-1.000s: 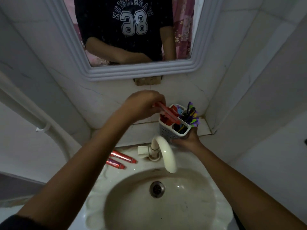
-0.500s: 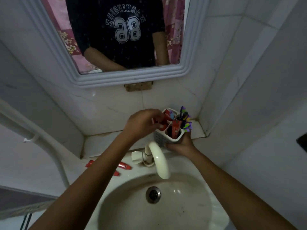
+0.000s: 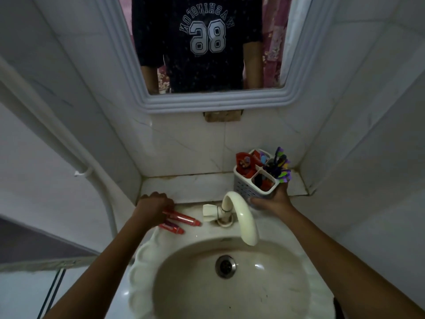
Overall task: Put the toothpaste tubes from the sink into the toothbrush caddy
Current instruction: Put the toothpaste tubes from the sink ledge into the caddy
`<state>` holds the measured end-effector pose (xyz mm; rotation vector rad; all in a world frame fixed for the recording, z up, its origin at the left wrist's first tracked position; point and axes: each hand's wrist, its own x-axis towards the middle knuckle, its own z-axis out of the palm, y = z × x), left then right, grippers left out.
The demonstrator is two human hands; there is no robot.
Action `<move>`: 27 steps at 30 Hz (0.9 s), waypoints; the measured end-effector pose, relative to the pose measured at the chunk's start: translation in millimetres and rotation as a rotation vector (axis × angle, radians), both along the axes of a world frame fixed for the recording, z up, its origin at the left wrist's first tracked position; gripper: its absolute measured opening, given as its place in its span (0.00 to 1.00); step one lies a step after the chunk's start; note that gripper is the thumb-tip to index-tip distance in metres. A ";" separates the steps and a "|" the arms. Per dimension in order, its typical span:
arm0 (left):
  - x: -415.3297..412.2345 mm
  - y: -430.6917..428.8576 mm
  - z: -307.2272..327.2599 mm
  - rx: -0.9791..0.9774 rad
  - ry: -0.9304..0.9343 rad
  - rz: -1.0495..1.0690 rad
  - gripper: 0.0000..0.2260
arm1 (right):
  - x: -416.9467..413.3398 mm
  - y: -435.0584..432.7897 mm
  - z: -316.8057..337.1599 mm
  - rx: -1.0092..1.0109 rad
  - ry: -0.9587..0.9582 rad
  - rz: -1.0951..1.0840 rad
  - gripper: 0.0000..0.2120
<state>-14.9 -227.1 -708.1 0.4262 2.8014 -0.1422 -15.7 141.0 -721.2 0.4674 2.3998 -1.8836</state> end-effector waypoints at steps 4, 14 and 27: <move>-4.5 5.6 -5.8 -0.019 0.051 -0.056 0.12 | -1.1 -0.3 -0.9 0.002 -0.011 -0.021 0.42; -21.1 23.7 37.9 0.260 0.050 -0.068 0.06 | -2.6 -1.6 0.9 -0.012 -0.033 -0.036 0.46; -35.8 167.7 165.4 0.948 0.149 -0.106 0.10 | -0.3 -5.7 27.5 -0.300 -0.141 0.070 0.40</move>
